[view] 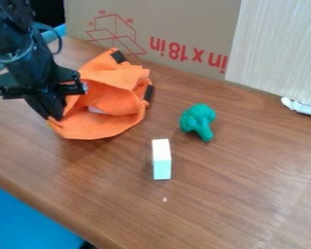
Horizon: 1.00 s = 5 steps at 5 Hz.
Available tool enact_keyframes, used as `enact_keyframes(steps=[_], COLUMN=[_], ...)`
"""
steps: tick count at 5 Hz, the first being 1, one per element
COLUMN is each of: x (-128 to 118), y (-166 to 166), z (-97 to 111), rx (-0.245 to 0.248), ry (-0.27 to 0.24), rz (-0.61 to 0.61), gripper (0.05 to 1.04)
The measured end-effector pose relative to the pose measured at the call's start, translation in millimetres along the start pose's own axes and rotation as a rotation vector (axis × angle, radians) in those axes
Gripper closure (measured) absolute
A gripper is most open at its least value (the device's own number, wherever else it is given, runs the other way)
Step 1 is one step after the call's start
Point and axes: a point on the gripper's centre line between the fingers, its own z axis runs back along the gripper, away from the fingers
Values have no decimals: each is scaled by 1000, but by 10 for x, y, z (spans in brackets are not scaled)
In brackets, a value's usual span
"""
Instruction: Unfold the cloth from top to the bottom
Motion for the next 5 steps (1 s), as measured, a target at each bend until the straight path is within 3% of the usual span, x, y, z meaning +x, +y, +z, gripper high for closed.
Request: enact_keyframes(steps=[1, 3, 4, 5], x=[-167, -301, -391, -464], y=[18, 93, 93, 54], z=[21, 64, 15, -62], rx=[-12, -28, -6, 13], ry=[-63, -131, -173, -224], rz=[-97, -223, -354, -482], gripper=[1020, 1020, 1004, 852])
